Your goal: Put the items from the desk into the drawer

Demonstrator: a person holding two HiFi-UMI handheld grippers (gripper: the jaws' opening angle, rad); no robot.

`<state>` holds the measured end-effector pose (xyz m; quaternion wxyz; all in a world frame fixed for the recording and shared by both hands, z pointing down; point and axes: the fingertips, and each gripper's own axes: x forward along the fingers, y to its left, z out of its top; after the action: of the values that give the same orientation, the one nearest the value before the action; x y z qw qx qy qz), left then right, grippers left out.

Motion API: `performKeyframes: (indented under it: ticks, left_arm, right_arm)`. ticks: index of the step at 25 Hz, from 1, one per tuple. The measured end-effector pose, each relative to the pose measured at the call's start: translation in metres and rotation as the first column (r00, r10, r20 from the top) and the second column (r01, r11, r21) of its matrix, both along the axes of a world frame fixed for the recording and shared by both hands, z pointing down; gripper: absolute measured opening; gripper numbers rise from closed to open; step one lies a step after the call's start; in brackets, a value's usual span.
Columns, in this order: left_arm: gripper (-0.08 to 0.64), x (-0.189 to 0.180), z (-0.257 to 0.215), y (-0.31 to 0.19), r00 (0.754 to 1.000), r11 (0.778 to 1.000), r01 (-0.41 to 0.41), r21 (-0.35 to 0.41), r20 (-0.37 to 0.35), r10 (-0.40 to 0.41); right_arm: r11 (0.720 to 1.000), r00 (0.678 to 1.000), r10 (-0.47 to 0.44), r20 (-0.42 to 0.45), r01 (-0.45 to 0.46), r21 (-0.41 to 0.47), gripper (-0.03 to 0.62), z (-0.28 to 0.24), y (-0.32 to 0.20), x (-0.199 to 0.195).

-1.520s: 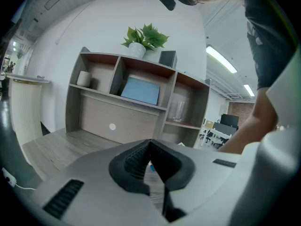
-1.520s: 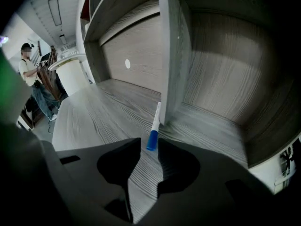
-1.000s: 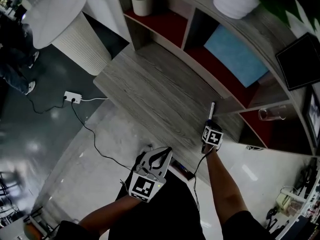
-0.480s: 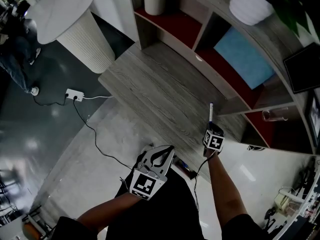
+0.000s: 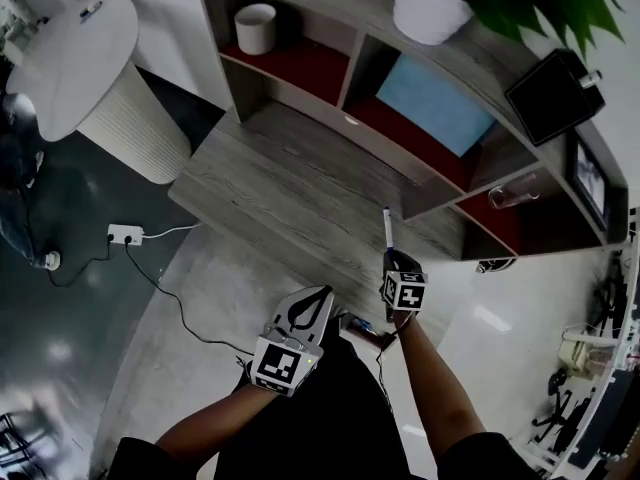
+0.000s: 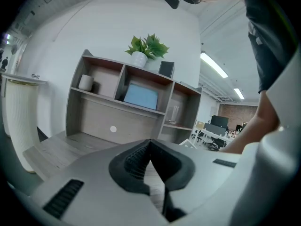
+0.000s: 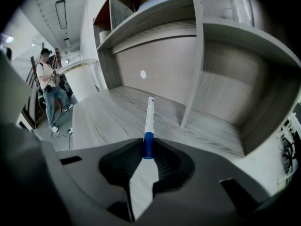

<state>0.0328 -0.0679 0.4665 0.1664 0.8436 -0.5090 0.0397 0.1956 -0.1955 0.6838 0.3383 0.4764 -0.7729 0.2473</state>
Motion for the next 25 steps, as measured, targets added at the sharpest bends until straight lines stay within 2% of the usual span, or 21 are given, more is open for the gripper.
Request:
performKeyframes:
  ticks: [5, 12, 15, 19, 25]
  left_arm:
    - [0.003, -0.008, 0.004, 0.0, 0.999, 0.999, -0.032, -0.008, -0.029, 0.032]
    - [0.003, -0.002, 0.007, 0.016, 0.99, 0.99, -0.138, 0.021, 0.012, 0.137]
    - [0.004, 0.001, 0.005, 0.027, 0.991, 0.991, -0.13, 0.022, 0.002, 0.13]
    - [0.003, 0.013, 0.009, 0.043, 0.992, 0.992, -0.123, 0.01, 0.024, 0.123]
    - [0.003, 0.046, 0.01, 0.073, 0.996, 0.996, -0.086, -0.006, 0.019, 0.086]
  right_arm:
    - [0.999, 0.997, 0.021, 0.075, -0.023, 0.023, 0.081, -0.033, 0.04, -0.023]
    - [0.997, 0.99, 0.059, 0.127, -0.064, 0.038, 0.081, -0.055, 0.096, -0.034]
    - [0.997, 0.989, 0.061, 0.138, -0.065, 0.029, 0.081, -0.059, 0.12, -0.032]
    - [0.998, 0.987, 0.047, 0.151, -0.052, 0.033, 0.081, -0.061, 0.14, -0.02]
    - [0.998, 0.994, -0.025, 0.106, 0.018, 0.066, 0.081, -0.062, 0.167, 0.011]
